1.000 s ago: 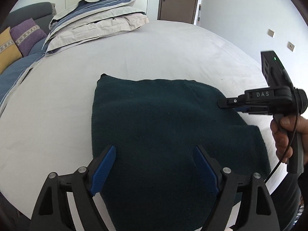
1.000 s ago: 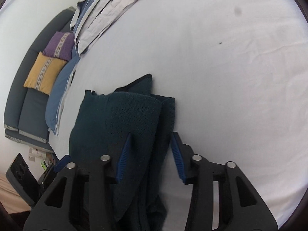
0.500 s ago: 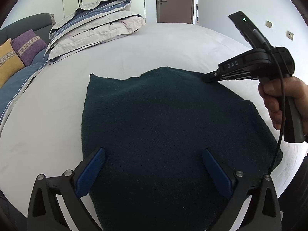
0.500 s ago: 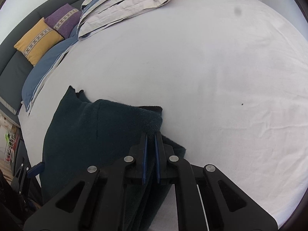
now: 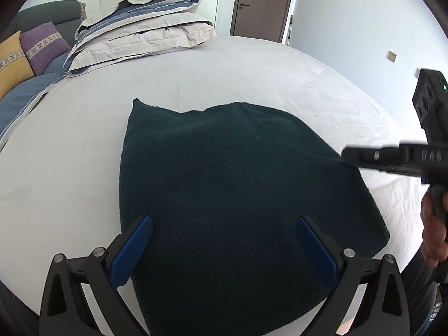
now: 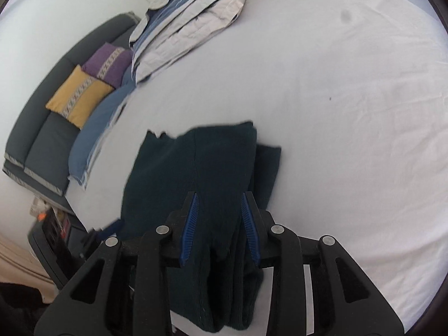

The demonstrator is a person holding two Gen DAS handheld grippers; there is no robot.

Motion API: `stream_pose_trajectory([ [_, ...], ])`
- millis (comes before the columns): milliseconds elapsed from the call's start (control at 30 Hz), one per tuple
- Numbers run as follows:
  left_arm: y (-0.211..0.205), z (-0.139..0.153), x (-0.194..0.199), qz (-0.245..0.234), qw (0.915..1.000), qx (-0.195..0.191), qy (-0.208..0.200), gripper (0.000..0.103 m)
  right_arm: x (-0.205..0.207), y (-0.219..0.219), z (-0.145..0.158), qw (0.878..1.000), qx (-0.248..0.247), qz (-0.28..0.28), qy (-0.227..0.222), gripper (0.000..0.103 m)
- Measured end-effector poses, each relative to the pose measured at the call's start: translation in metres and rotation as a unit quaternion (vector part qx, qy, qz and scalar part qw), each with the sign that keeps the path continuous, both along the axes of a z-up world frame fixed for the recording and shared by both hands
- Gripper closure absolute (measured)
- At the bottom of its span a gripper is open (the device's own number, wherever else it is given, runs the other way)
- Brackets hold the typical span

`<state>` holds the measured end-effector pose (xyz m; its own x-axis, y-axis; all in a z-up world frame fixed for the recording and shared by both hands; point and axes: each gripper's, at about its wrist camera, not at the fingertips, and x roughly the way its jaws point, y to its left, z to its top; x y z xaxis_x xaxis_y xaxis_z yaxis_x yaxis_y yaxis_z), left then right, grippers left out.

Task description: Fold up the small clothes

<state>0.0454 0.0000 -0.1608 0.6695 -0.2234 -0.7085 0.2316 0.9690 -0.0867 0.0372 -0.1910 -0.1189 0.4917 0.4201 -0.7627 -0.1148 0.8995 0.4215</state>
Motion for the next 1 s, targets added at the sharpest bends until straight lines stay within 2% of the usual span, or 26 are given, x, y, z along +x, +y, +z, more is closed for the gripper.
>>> stream_pose_trajectory([
  [67, -0.001, -0.003, -0.002, -0.006, 1.0, 0.006, 0.002, 0.001, -0.009, 0.012, -0.029, 0.999, -0.027, -0.004, 0.031, 0.073],
  [133, 0.0, -0.004, -0.004, -0.013, 0.9999, 0.009, 0.0, 0.001, -0.021, -0.004, -0.041, 0.999, 0.031, -0.031, 0.027, 0.073],
  [200, 0.002, -0.005, -0.005, -0.017, 0.9998, 0.006, -0.001, 0.001, -0.035, -0.025, -0.052, 0.994, 0.086, -0.056, 0.034, 0.078],
  [267, 0.004, -0.006, -0.006, -0.02, 0.9998, 0.002, 0.0, 0.001, -0.045, -0.032, -0.057, 0.992, 0.1, -0.066, 0.035, 0.081],
  [433, 0.003, -0.009, -0.006, -0.022, 0.9997, 0.013, -0.002, 0.001, -0.051, -0.033, -0.065, 0.993, 0.097, -0.068, 0.029, 0.083],
  [600, 0.025, 0.008, -0.016, -0.014, 0.9983, -0.056, 0.002, 0.001, -0.066, -0.014, -0.056, 0.998, 0.038, -0.052, 0.024, 0.082],
  [667, 0.029, 0.009, -0.018, -0.013, 0.9981, -0.06, 0.005, 0.004, -0.074, -0.012, -0.054, 0.998, 0.026, -0.053, 0.022, 0.082],
  [867, 0.03, 0.004, -0.02, -0.02, 0.9984, -0.052, 0.008, 0.004, -0.081, -0.008, -0.055, 0.998, 0.014, -0.054, 0.024, 0.082],
  [1000, 0.043, 0.017, -0.019, -0.022, 0.9935, -0.109, 0.023, 0.007, -0.086, -0.013, -0.058, 0.997, 0.034, -0.064, 0.03, 0.082],
])
